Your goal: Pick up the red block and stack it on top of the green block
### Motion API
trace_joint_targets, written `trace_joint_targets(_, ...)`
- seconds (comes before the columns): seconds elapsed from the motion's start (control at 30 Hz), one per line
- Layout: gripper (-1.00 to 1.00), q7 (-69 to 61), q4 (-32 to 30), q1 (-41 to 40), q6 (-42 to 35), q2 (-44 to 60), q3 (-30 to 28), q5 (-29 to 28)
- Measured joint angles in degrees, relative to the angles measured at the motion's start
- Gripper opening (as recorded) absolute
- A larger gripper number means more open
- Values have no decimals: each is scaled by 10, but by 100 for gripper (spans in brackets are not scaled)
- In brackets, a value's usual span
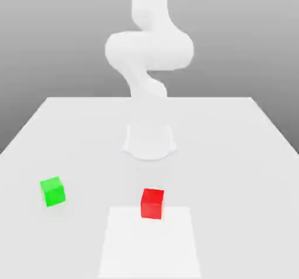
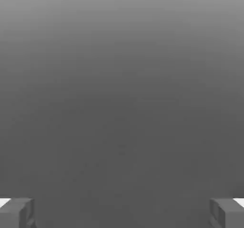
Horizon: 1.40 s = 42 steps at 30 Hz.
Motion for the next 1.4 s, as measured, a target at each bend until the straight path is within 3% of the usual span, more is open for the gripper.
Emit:
trace_joint_targets(0.43,0,58,-250,-11,180,213,23,9)
trace_joint_targets(0.57,0,78,-327,-14,265,319,29,11)
trace_joint_targets(0.8,0,110,-328,-1,417,503,6,-24)
trace_joint_targets(0.83,-100,111,-327,2,428,517,2,-25)
trace_joint_targets(1.07,-100,114,-327,2,428,516,2,-28)
trace_joint_targets(1.3,-100,93,-345,1,315,385,12,1)
trace_joint_targets(1.4,-100,82,-343,-21,273,344,-12,-4)
